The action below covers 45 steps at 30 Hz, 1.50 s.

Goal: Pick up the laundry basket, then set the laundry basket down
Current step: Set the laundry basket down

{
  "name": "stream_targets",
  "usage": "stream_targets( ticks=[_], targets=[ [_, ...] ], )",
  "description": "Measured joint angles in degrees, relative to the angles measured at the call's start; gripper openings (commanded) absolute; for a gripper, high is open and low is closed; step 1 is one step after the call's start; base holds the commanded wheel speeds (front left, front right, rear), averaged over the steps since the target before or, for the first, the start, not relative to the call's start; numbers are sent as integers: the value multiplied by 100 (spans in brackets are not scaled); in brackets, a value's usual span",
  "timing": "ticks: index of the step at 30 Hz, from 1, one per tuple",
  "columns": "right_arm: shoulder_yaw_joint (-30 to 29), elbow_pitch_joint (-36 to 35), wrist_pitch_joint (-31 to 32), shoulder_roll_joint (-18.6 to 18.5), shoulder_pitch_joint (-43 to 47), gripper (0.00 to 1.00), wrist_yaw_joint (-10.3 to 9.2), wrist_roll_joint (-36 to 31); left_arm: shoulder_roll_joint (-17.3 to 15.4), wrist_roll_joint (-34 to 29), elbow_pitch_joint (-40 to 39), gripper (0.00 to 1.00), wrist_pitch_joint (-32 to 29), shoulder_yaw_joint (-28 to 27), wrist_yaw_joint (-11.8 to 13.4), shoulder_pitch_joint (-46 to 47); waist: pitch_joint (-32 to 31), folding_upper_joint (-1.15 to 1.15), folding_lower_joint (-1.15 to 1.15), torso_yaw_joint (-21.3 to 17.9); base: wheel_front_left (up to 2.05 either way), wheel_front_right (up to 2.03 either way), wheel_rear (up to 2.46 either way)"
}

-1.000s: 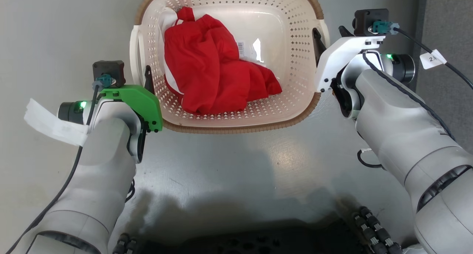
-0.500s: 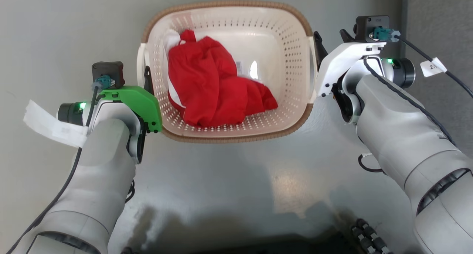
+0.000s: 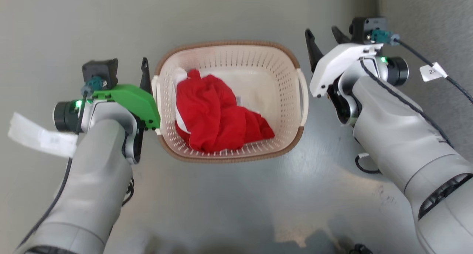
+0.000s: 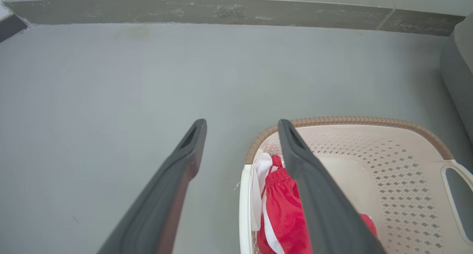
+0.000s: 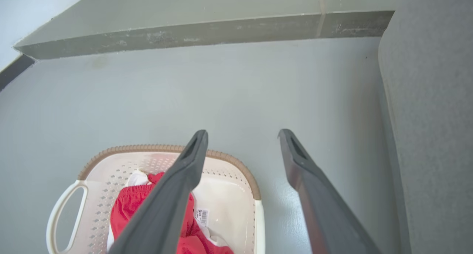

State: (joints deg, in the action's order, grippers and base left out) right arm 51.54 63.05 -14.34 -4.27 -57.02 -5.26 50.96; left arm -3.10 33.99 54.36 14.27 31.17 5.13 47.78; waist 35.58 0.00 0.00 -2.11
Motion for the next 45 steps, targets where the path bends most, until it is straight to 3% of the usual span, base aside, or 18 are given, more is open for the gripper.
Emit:
stream_targets(
  ticks=[6,20,45],
  targets=[
    [-482,-655,0,-174,165,100,-86,-279,-78,-131,-577,100,0,-305,46,-503,-477,0,0,-25,0,0,0],
    [-1503,-2007,0,-318,1688,100,-149,-1035,-325,-742,-2009,100,16,-1158,147,-2017,-1620,0,0,-97,0,0,0],
    [-2746,-3683,0,-257,4548,100,-192,-2147,-232,-1496,-4060,100,16,-2041,155,-4810,-3437,0,-1,-277,0,0,0]
  ],
)
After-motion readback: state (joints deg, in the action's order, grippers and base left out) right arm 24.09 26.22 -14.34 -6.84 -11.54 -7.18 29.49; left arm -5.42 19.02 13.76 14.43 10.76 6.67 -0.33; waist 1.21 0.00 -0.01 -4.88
